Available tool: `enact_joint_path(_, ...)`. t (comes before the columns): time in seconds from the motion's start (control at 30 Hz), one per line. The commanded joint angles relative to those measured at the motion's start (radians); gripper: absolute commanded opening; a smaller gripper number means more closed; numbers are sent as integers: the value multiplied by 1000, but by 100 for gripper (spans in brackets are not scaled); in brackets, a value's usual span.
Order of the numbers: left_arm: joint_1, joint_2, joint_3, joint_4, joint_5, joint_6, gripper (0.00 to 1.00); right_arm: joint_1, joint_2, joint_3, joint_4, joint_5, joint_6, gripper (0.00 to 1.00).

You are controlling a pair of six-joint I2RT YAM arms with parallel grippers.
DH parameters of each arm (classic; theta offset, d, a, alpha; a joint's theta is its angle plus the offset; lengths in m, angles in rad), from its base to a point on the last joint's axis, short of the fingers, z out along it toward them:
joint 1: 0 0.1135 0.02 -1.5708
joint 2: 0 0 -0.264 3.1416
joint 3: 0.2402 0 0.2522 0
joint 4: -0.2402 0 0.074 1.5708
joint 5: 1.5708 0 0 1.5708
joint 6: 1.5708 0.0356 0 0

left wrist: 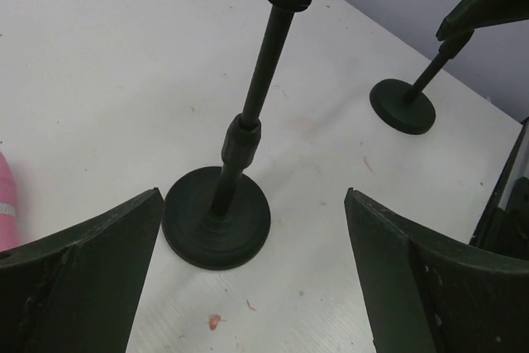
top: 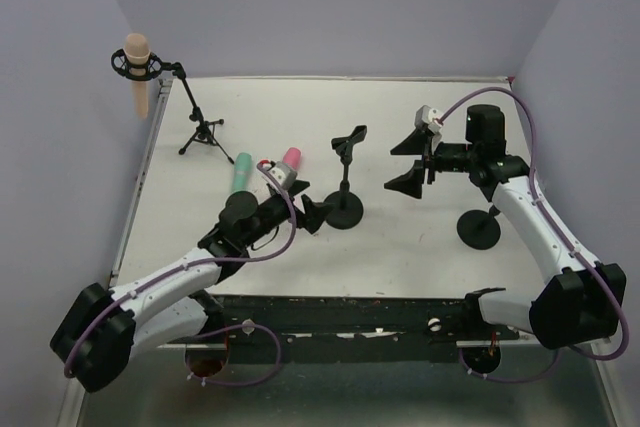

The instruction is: Attach the microphones to the stand

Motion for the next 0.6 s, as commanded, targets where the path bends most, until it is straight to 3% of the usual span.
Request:
enact_joint_path(0.0,-83,179,47,321,-139,127,98,-4,14,-7,-15,8,33,100)
enact_joint_path(0.23,-122,431,66,677,-167,262,91,-4,6,-9,-18,-7,28,100)
enact_joint_path(0.57,-146,576,135,760,-240,314,70,-3,20,-12,-27,-20,13,100)
